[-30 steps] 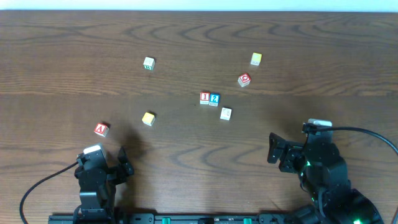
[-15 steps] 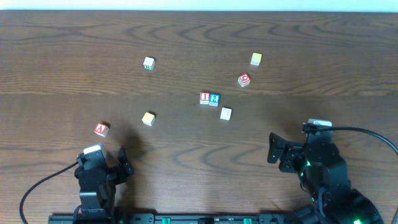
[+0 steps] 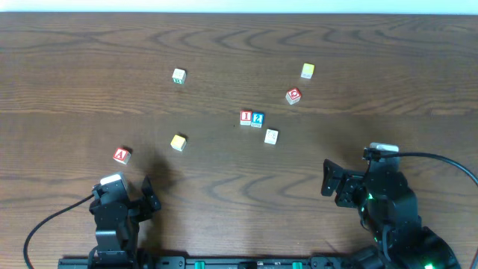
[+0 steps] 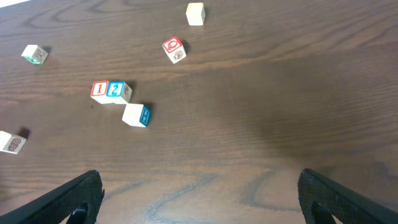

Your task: Spell out Ai2

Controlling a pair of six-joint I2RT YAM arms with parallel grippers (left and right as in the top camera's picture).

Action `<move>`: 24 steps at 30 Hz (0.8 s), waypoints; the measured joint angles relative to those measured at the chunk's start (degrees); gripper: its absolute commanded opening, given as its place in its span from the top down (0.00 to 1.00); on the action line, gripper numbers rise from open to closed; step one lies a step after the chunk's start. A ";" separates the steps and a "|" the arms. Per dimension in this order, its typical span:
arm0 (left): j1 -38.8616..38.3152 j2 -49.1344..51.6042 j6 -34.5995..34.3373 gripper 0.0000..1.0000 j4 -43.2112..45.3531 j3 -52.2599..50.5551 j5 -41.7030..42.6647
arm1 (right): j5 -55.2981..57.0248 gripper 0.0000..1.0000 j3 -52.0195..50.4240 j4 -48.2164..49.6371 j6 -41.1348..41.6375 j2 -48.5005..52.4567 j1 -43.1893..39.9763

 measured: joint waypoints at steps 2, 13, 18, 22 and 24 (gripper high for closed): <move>0.00 0.00 -0.37 0.05 0.39 0.00 0.00 | 0.00 0.01 0.00 0.00 0.00 0.00 0.00; 0.00 3.76 -1.09 0.05 -4.09 2.93 -1.53 | 0.00 0.01 0.00 -0.04 -0.02 0.00 0.00; 0.00 18.93 2.47 0.05 -9.64 18.10 -5.44 | 0.00 0.01 -0.09 -0.11 -0.02 0.07 0.00; 0.00 32.17 3.10 0.05 -12.15 26.95 -8.52 | 0.02 0.01 -0.17 -0.13 0.00 0.04 0.00; 0.00 38.25 2.69 0.05 -14.19 29.18 -9.99 | 0.02 0.01 -0.17 -0.11 -0.02 0.07 0.00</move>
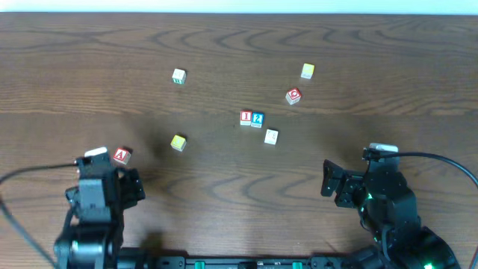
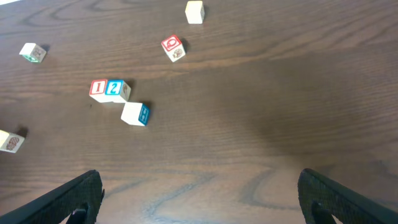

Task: Spell out Ai2
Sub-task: 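Move the left gripper forward over the red 'A' block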

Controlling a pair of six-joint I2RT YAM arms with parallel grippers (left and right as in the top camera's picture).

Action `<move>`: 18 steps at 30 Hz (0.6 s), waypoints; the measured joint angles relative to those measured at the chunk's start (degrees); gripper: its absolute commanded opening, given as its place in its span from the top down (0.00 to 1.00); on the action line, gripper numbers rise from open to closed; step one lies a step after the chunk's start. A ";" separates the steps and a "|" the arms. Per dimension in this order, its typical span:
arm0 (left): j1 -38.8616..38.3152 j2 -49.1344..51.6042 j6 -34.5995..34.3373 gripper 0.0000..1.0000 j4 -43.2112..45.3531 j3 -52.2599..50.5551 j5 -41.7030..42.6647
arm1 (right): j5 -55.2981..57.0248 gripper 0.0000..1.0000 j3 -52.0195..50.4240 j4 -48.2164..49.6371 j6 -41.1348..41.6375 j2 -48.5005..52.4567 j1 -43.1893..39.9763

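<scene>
The red A block lies at the left of the table. My left gripper hovers just below and right of it, its fingers apparently spread and holding nothing. A red 1 block and a blue 2 block sit side by side, touching, in the middle. My right gripper is open and empty near the front right, well short of the blocks.
A white block lies just below the 2 block. A red C block and a yellow block are at the back right. Another yellow block and a white-green block lie left of centre.
My left arm has moved left and up the table, from the front edge to beside the A block. The right arm and all blocks are where they were.
</scene>
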 measured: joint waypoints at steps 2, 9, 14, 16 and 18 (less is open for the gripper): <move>0.00 5.79 -0.96 0.05 -1.31 2.47 -1.29 | -0.02 0.01 0.00 -0.04 0.02 -0.02 0.00; 0.00 19.47 -4.68 0.05 -2.86 11.32 -2.23 | -0.02 0.01 -0.02 0.00 0.02 0.04 0.00; 0.00 24.02 -1.22 0.05 -3.02 11.65 -0.22 | -0.02 0.01 -0.02 -0.02 0.00 0.04 0.00; 0.00 24.44 0.39 0.05 -3.02 11.65 0.87 | 0.00 0.01 -0.02 -0.02 0.02 0.04 0.00; 0.11 24.44 1.68 0.05 -3.02 11.65 1.46 | 0.00 0.01 -0.02 -0.02 0.00 0.04 0.00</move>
